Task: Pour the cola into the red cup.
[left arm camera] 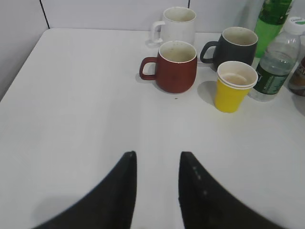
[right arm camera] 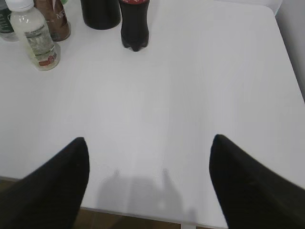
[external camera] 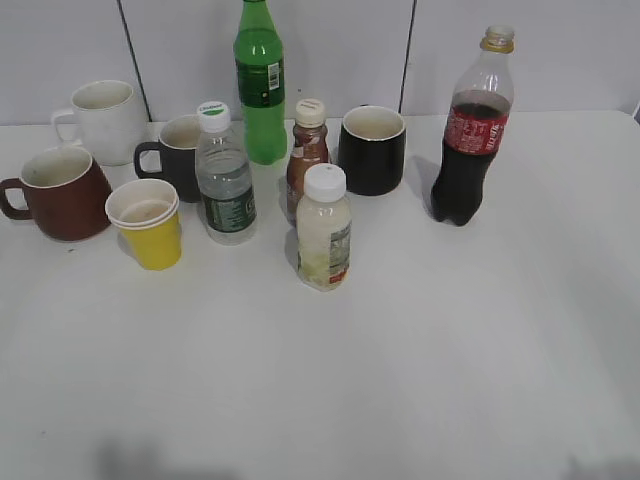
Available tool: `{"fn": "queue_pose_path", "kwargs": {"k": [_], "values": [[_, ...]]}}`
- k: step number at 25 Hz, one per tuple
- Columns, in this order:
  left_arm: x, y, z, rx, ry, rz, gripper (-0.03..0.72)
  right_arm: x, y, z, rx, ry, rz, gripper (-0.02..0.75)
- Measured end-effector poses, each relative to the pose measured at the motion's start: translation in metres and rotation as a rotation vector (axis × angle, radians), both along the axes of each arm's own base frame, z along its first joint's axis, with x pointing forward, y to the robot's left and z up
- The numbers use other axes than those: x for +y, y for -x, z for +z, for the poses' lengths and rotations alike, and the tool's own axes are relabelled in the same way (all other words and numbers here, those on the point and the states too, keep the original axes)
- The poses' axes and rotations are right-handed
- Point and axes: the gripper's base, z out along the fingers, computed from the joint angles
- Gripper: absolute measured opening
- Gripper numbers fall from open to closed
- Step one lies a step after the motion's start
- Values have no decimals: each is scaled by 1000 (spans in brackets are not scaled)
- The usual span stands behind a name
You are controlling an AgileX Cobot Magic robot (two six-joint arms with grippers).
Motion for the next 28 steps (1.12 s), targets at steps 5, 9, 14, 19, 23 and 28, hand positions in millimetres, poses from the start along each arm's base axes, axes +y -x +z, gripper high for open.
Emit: {"fn": "queue_pose_path", "kwargs": {"k": [5, 9, 14, 19, 23, 28], "values": [[0, 0, 0, 0, 0, 0, 238, 0, 0, 0, 0, 0, 0, 587], [0, 0, 0, 0, 0, 0, 237, 0, 0, 0, 0, 0, 0, 587], [-2, -10, 18, -148, 12, -17, 237, 0, 0, 0, 0, 0, 0, 587], [-5, -79, 56, -589, -170, -56, 237, 0, 0, 0, 0, 0, 0, 587], [-13, -159, 39, -553, -121, -127, 237, 0, 0, 0, 0, 0, 0, 587], [-18, -233, -11, -469, -60, -160, 238, 0, 0, 0, 0, 0, 0, 587]]}}
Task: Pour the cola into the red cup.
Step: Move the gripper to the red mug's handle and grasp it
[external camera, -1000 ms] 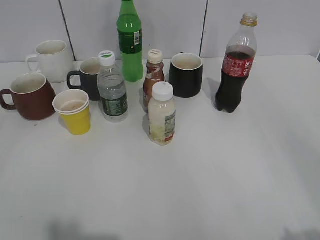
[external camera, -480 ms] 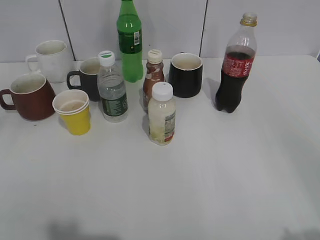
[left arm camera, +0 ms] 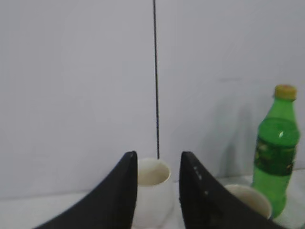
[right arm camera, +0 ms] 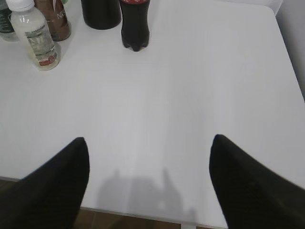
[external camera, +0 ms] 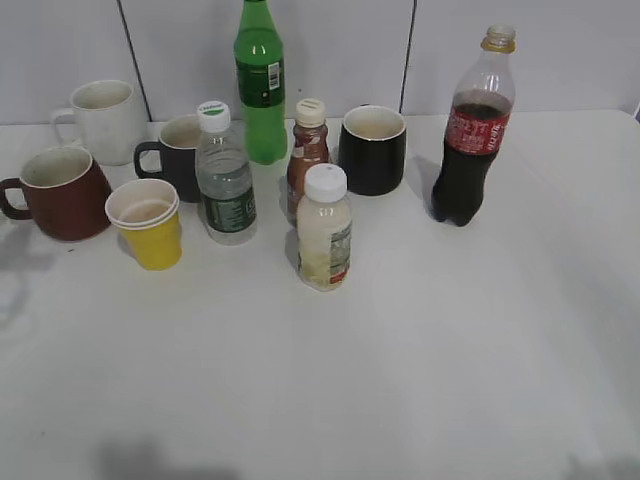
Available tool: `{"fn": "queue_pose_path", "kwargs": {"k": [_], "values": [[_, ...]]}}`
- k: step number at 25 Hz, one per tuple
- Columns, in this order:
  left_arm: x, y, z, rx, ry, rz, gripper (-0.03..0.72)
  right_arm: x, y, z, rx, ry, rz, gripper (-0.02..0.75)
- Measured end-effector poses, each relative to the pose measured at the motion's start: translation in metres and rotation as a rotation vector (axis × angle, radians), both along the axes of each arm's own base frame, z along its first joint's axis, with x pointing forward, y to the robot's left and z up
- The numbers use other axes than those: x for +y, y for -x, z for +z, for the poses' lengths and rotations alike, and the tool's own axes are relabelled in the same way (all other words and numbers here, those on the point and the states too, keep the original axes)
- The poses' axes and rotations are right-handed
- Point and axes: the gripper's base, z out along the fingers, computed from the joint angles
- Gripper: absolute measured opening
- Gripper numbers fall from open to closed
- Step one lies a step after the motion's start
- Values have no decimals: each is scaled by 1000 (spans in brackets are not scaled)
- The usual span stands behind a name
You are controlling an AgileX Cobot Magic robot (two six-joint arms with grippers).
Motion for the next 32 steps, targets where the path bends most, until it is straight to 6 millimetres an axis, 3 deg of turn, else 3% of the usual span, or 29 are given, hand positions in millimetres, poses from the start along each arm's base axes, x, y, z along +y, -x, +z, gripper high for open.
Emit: {"fn": "queue_pose_path", "kwargs": {"k": [4, 8, 10, 18, 25, 32], "values": [[10, -26, -40, 62, 40, 53, 239, 0, 0, 0, 0, 0, 0, 587], [48, -28, -87, 169, 49, 184, 239, 0, 0, 0, 0, 0, 0, 587], [61, -31, -108, 208, 29, 166, 239, 0, 0, 0, 0, 0, 0, 587], [71, -52, -187, 333, -5, 62, 291, 0, 0, 0, 0, 0, 0, 587], [74, -79, -206, 321, -15, 42, 297, 0, 0, 0, 0, 0, 0, 587], [78, -93, -221, 324, -14, 40, 297, 0, 0, 0, 0, 0, 0, 587]]}}
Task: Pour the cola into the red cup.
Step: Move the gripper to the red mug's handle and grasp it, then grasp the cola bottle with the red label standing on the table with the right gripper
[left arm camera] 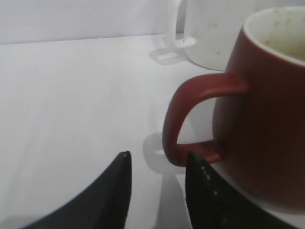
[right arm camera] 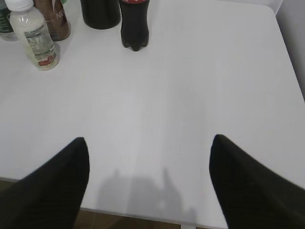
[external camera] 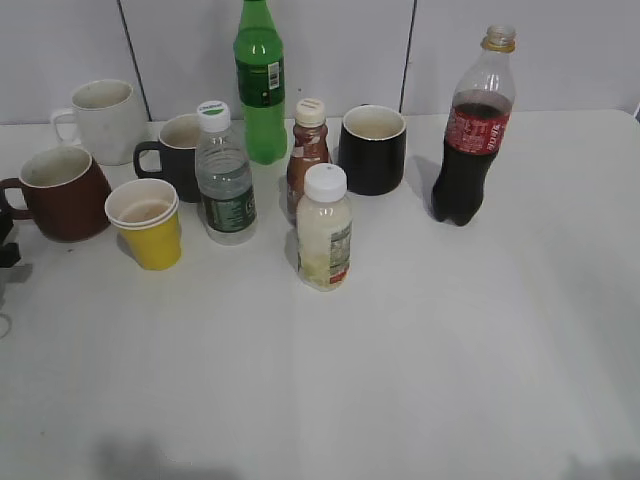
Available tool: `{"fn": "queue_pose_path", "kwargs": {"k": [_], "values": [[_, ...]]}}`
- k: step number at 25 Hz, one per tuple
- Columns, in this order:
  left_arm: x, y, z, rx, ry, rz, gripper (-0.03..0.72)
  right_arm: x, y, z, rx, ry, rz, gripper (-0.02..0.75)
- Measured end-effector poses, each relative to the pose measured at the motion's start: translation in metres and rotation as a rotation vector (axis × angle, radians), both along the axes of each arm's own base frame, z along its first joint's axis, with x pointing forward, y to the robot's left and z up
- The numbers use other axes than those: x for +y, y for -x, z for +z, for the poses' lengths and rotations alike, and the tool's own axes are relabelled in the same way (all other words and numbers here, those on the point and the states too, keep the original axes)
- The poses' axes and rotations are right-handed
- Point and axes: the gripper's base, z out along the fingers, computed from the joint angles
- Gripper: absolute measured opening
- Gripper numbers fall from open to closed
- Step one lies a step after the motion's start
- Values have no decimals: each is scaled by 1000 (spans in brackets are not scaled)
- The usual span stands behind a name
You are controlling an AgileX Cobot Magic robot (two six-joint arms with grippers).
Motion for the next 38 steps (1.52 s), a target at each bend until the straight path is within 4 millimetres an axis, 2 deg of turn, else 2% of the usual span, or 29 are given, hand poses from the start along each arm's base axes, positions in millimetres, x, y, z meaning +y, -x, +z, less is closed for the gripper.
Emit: {"fn": "queue_pose_path", "kwargs": {"k": [9, 15, 21, 24, 25, 29, 32, 33, 35, 36, 38], "values": [[-9, -21, 0, -43, -12, -38, 297, 0, 0, 0, 0, 0, 0, 587], [-7, -34, 1, -80, -21, -40, 280, 0, 0, 0, 0, 0, 0, 587], [-6, -45, -7, -91, -29, -74, 203, 0, 0, 0, 0, 0, 0, 587], [-7, -48, -7, -100, -32, -85, 80, 0, 0, 0, 0, 0, 0, 587], [-7, -48, -7, -100, -32, -85, 62, 0, 0, 0, 0, -1, 1, 587], [-7, -48, -4, -99, -37, -86, 62, 1, 0, 0, 2, -10, 7, 586], [-8, -42, 10, -88, -58, -88, 58, 1, 0, 6, -34, -22, 9, 557], [-8, -40, 20, -101, -66, -87, 57, 2, -3, 12, -78, -29, 7, 540], [-11, -32, 41, -136, -79, -88, 55, 4, -21, 31, -201, -38, -6, 510], [-12, -27, 50, -151, -83, -88, 55, 6, -34, 39, -250, -44, -9, 501], [-15, -16, 72, -193, -89, -86, 55, 13, -74, 49, -277, -36, -13, 492]]}}
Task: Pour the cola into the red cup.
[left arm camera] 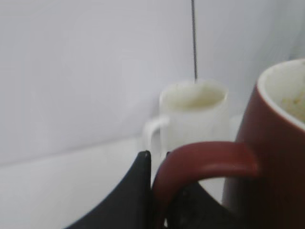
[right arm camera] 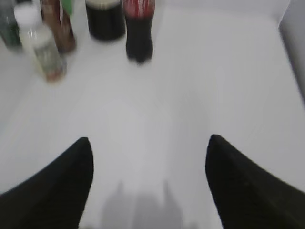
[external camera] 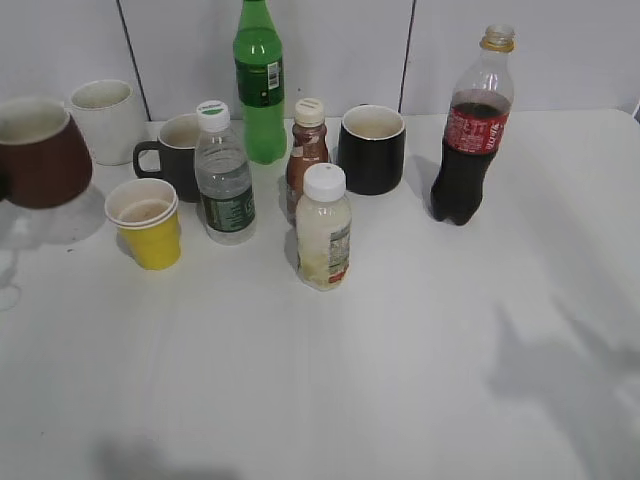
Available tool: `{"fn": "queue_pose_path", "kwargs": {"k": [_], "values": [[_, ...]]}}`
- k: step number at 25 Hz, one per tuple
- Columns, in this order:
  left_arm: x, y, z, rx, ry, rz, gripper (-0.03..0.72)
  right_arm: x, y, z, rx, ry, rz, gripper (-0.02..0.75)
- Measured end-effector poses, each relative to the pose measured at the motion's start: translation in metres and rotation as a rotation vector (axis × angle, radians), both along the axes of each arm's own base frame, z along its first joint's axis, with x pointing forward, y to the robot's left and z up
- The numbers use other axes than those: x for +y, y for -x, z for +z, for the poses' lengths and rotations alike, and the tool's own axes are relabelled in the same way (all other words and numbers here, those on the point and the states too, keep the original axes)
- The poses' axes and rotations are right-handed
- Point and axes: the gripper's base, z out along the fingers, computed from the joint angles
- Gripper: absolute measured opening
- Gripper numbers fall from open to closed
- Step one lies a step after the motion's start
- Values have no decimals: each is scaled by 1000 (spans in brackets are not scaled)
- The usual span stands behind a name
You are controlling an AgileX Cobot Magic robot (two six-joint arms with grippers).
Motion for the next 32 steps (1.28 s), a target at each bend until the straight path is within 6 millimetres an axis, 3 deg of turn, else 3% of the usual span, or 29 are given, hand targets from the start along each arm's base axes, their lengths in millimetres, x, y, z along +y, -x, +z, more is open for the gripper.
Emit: {"fn": "queue_pose_path", "kwargs": {"k": [4, 7, 9, 14, 19, 23, 32], "values": [[-7, 20, 39, -69, 52, -20, 55, 19, -93, -4, -80, -6, 5, 490], [-13, 31, 63, -103, 49, -56, 55, 31, -150, -38, -27, -57, 5, 490], [-16, 37, 76, -109, 55, -70, 55, 38, -172, -67, 14, -65, 29, 490], [-22, 51, 104, -102, 11, -103, 55, 51, -194, -143, 131, -89, 105, 536], [-36, 62, 119, -43, -24, -124, 55, 56, -217, -181, 148, -134, 96, 663], [-59, 68, 126, -23, -58, -187, 55, 61, -244, -199, 154, -137, 91, 671], [-96, 81, 135, 0, -93, -295, 55, 74, -315, -208, 64, -138, 86, 669]]}}
